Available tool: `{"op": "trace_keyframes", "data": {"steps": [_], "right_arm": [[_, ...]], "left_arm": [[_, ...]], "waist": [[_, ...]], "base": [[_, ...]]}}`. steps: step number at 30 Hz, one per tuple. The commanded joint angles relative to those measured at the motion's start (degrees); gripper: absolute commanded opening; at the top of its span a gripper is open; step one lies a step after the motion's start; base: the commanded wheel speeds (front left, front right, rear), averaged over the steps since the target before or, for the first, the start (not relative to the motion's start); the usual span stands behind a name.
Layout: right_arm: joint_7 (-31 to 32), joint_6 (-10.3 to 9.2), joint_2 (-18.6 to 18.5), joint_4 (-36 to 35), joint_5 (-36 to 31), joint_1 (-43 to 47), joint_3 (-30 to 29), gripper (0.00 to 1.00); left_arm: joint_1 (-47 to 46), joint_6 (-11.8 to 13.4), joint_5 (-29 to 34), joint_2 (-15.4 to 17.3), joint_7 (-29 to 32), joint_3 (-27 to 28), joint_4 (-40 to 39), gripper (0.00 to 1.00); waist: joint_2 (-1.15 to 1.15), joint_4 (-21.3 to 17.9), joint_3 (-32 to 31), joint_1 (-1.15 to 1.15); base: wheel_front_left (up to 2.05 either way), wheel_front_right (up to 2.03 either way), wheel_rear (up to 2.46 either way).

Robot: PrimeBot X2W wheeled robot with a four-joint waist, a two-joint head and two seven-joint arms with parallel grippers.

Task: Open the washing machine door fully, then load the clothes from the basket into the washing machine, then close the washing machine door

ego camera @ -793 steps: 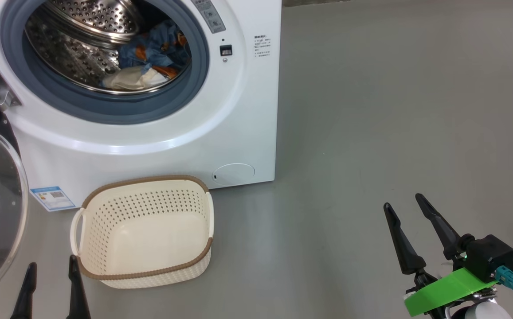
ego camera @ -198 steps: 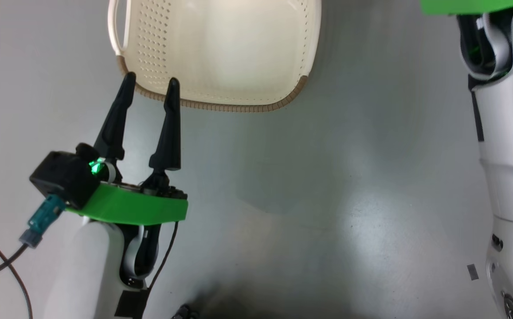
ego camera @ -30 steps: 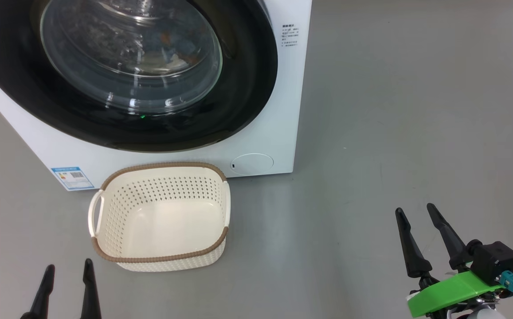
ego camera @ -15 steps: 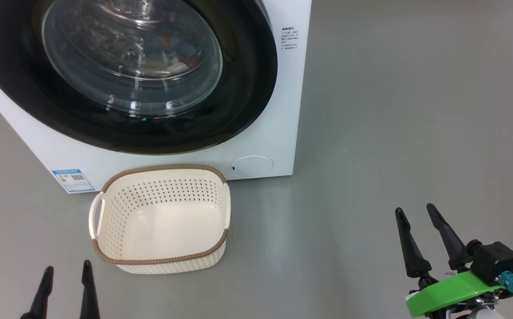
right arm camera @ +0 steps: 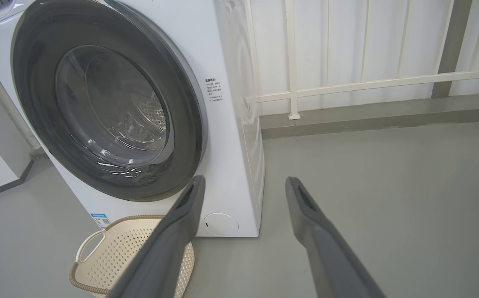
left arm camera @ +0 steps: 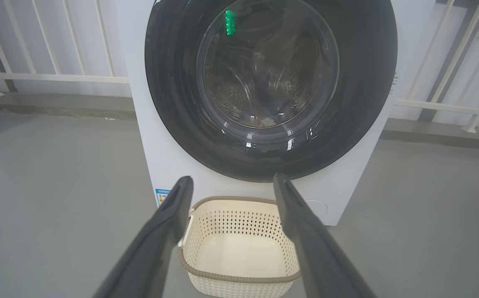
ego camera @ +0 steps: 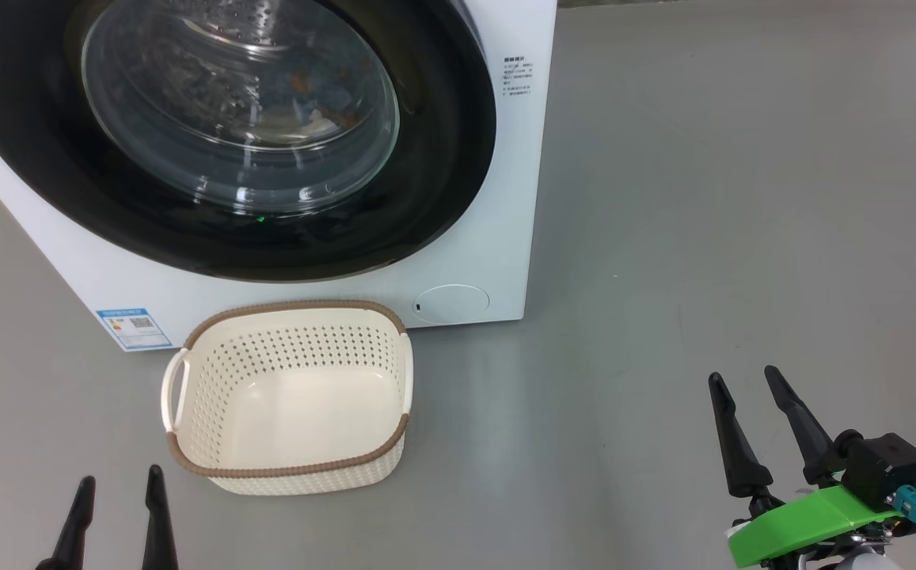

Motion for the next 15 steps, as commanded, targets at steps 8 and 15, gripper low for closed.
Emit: {"op": "trace_keyframes", "data": {"steps": [8,15], "right_arm": [[-0.3,-0.34,-0.1,-1.0,-0.5,-0.8,1.4,1.00],[-0.3,-0.34,-0.1,-1.0,-0.5,-0.6,1.5,1.00]], "left_arm": [[-1.8,-0.4,1.0,0.7,-0.4,2.1,-1.0,1.00],[-1.6,-0.8,1.1,0.7,-0.4,2.0,-0.7,1.00]], "waist": [[0.00,0.3,-0.9,0.00],[0.00,0.4,-1.3,0.00]], "base": [[0.00,0.00,0.00],[0.00,0.00,0.00]]}}
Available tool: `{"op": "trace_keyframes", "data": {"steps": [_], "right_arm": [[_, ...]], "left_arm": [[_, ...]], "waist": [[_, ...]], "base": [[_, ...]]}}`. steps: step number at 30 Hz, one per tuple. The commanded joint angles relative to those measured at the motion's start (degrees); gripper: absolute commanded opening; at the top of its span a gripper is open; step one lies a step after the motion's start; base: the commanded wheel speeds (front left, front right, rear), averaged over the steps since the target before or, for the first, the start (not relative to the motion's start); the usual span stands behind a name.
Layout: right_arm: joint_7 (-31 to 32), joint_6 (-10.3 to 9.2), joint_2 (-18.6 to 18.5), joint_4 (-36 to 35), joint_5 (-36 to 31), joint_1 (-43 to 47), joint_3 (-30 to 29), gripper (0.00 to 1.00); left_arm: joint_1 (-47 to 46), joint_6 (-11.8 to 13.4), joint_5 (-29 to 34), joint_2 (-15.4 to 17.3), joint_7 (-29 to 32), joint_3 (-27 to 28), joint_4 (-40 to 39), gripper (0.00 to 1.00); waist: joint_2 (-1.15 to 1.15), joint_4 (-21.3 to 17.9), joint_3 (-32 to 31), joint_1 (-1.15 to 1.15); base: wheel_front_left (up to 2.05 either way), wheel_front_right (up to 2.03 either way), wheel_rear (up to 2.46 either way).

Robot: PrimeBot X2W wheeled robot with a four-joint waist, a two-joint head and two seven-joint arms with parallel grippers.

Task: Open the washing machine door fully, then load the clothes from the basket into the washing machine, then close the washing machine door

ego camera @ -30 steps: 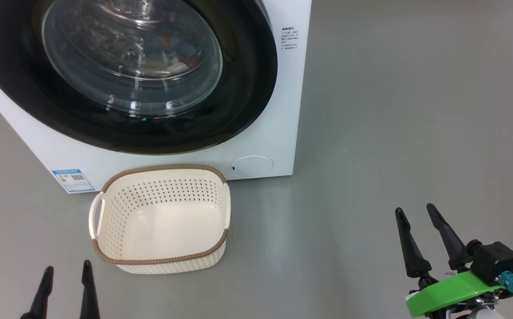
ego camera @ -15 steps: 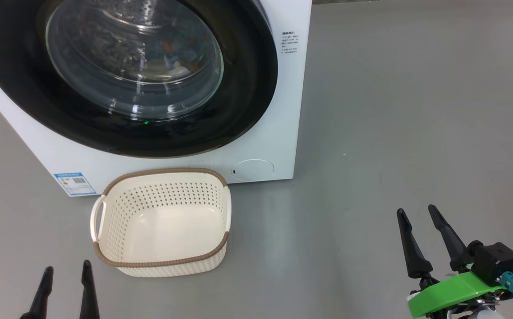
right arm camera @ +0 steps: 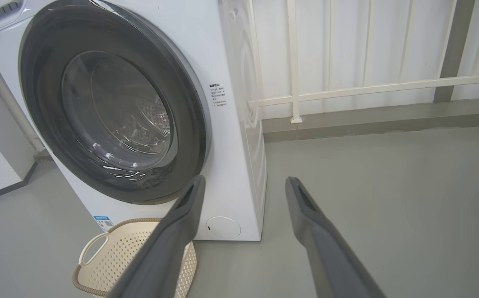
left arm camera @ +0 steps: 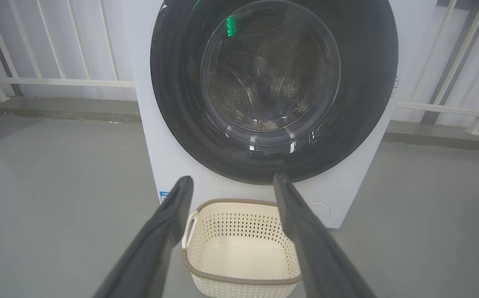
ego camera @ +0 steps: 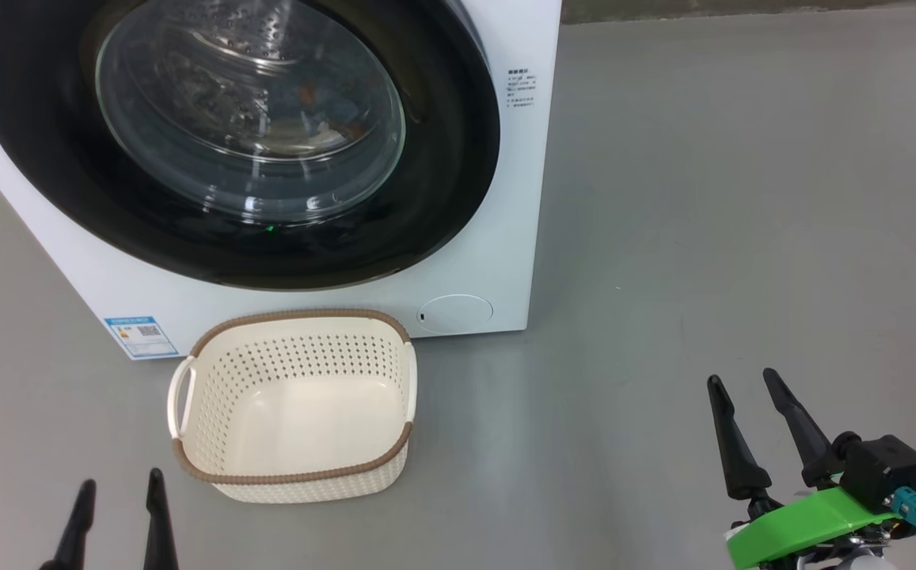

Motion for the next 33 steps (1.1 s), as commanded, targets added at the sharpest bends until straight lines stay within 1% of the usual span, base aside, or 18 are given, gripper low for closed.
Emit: {"op": "trace_keyframes", "data": {"steps": [1,5,7,12,16,33], "right_arm": [[0.0,0.00,0.0,0.0,0.0,0.0,0.0,0.00],[0.1,0.01,0.4,2.7,0.2,1.4,0.1,0.00],[0.4,0.00,0.4,2.7,1.4,1.3,0.0,0.00],[1.3,-0.01,0.5,2.6,4.5,1.2,-0.3,0.00],[1.9,-0.02,0.6,2.7,6.9,1.1,-0.5,0.00],[4.8,-0.07,0.9,2.9,17.3,0.5,-1.4,0.00]], "left_arm": [[0.0,0.0,0.0,0.0,0.0,0.0,0.1,0.00],[0.6,0.0,-0.2,-1.1,0.2,-0.5,2.9,0.00],[0.2,0.0,-1.4,-1.1,0.6,-0.3,3.2,0.00],[-0.3,-0.1,-4.7,-1.0,1.5,-0.3,3.5,0.00],[-0.7,-0.1,-7.3,-0.9,2.1,-0.4,3.7,0.00],[-2.7,-0.3,-18.3,-0.7,4.8,-0.5,4.8,0.00]], "waist": [[0.00,0.0,0.0,0.00],[0.00,0.0,-0.1,0.00],[0.00,0.0,-0.1,0.00],[0.00,-0.1,-0.3,0.13],[0.00,-0.1,-0.2,0.01],[0.00,-0.3,-0.3,0.00]], "base": [[0.00,0.00,0.00],[0.00,0.00,0.00],[0.00,0.00,0.00],[0.00,0.00,0.00],[0.00,0.00,0.00],[0.00,0.00,0.00]]}}
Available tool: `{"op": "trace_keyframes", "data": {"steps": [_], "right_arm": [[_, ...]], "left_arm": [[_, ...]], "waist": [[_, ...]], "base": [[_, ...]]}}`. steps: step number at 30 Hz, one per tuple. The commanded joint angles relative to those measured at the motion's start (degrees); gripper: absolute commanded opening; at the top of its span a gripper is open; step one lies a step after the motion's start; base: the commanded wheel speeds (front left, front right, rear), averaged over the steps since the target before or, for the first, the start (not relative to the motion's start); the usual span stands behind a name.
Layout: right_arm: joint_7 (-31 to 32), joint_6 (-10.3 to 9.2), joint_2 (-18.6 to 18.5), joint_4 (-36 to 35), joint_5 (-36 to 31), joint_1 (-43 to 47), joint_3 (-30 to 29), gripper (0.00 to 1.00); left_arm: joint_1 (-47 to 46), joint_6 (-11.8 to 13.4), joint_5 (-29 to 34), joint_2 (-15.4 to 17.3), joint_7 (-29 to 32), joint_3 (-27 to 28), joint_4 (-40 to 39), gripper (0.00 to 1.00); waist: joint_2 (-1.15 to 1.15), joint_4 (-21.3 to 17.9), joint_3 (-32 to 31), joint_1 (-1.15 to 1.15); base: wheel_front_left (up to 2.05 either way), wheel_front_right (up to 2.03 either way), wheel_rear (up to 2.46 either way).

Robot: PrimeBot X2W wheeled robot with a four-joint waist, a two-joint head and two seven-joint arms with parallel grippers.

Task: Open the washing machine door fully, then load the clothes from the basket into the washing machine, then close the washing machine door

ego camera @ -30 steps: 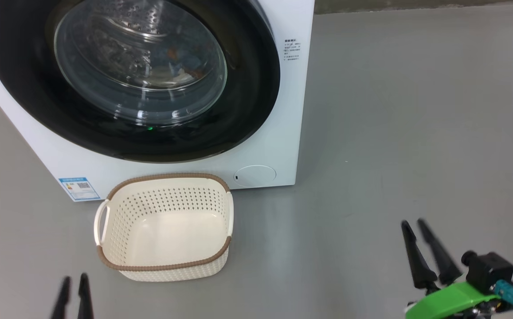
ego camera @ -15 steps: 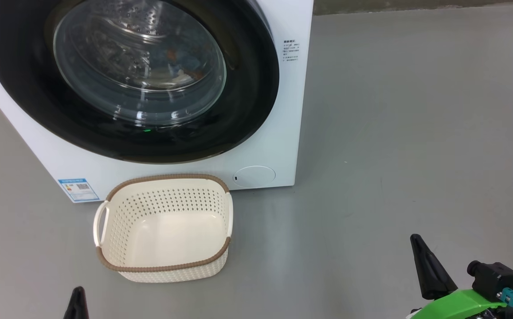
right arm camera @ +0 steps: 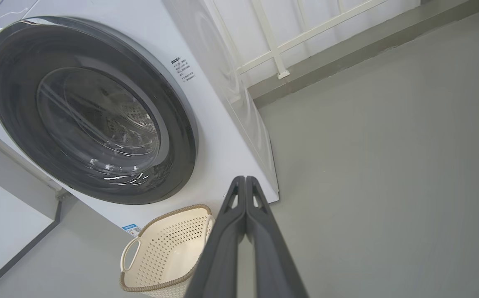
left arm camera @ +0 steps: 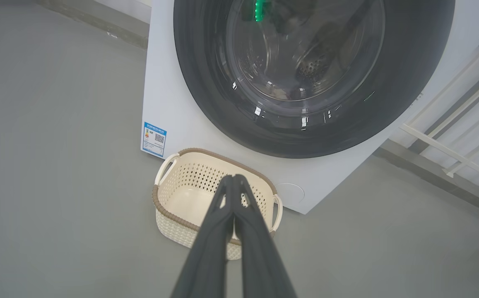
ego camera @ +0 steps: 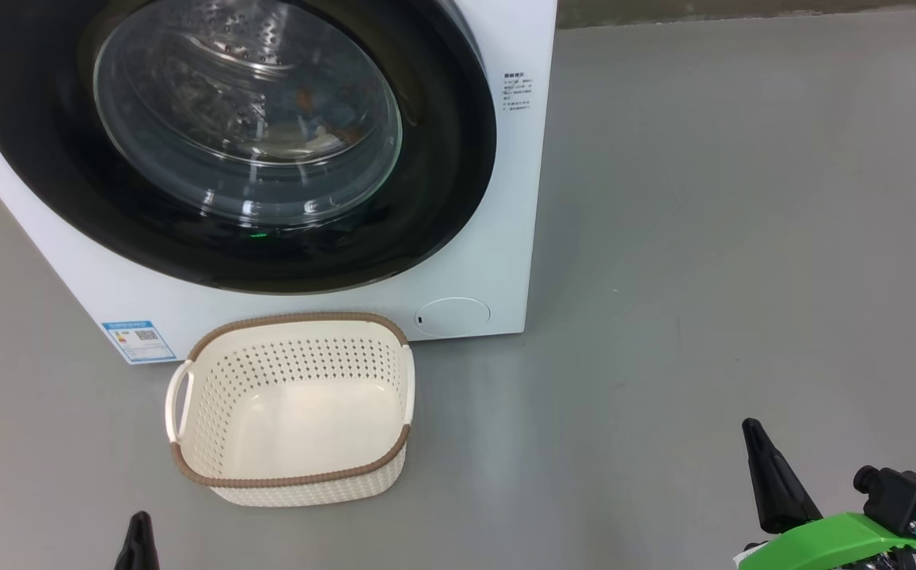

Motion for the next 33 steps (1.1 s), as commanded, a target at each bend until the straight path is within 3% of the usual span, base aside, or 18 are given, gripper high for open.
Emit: {"op": "trace_keyframes", "data": {"steps": [1,33], "right_arm": [[0.3,-0.08,-0.1,-1.2,1.6,-2.1,-0.3,0.00],[5.6,-0.17,0.5,-1.0,20.6,-3.0,-2.0,0.00]], "left_arm": [[-2.6,-0.4,-1.9,1.0,0.3,0.5,-1.0,0.00],[-6.3,-0.8,-21.9,1.5,5.5,0.5,1.2,0.00]], "waist": [[0.00,0.0,0.0,-0.01],[0.00,-0.4,-0.3,-0.01]], "base": [[0.00,0.00,0.00],[0.00,0.00,0.00]]}}
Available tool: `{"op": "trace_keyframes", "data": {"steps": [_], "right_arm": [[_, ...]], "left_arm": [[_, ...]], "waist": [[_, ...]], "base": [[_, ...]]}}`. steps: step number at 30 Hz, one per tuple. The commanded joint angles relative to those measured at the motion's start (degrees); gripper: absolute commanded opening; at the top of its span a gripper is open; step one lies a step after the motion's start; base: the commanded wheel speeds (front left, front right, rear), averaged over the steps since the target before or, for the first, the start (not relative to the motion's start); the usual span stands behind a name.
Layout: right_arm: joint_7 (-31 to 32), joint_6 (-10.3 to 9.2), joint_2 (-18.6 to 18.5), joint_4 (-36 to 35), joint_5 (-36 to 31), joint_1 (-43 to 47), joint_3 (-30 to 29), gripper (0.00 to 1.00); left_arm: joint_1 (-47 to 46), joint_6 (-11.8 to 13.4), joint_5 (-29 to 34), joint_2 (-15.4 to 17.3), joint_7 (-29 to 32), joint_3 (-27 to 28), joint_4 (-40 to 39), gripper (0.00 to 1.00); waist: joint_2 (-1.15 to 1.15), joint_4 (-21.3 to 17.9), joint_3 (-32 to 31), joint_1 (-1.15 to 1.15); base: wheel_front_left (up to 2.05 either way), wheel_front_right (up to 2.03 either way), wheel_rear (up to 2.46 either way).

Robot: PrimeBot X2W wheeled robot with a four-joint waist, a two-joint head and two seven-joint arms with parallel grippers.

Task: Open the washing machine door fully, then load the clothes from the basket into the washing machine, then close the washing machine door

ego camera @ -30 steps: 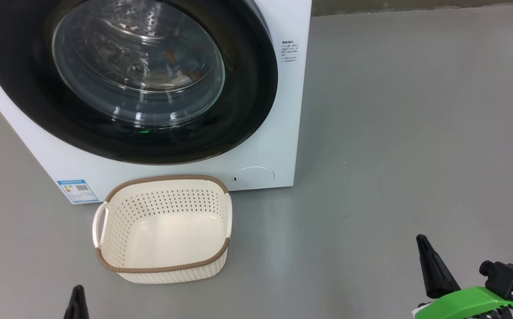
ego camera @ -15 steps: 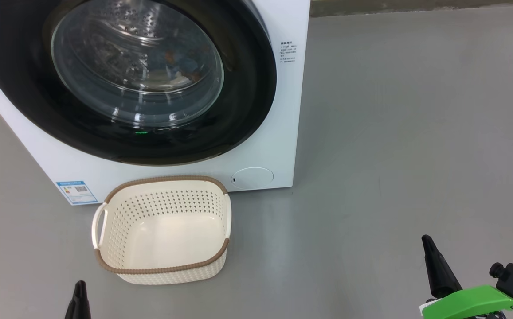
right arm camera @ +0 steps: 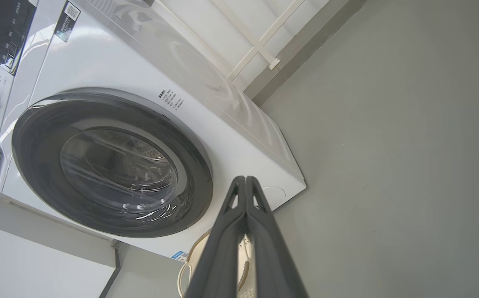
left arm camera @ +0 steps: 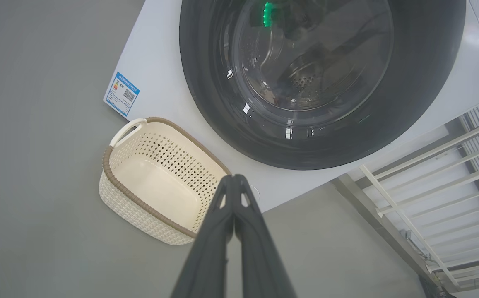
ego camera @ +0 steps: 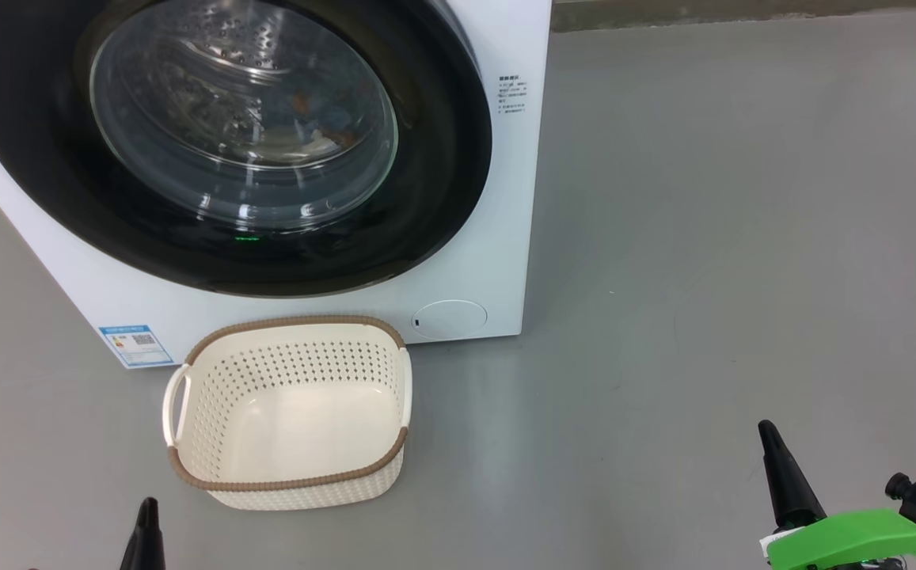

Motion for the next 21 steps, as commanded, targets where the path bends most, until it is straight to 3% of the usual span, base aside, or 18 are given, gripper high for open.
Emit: {"op": "trace_keyframes", "data": {"steps": [1,21], "right_arm": [[0.7,-0.17,-0.2,-1.2,2.1,-2.8,0.1,0.00],[4.1,-0.23,0.1,-1.1,14.3,-3.4,-1.0,0.00]], "left_arm": [[-3.0,-0.3,-1.9,1.0,0.3,0.8,-0.9,0.00],[-5.3,-0.6,-14.8,1.3,3.7,0.8,0.5,0.00]], "waist": [[0.00,0.0,0.0,0.00],[0.00,-0.3,-0.2,0.00]], "base": [[0.00,0.00,0.00],[0.00,0.00,0.00]]}}
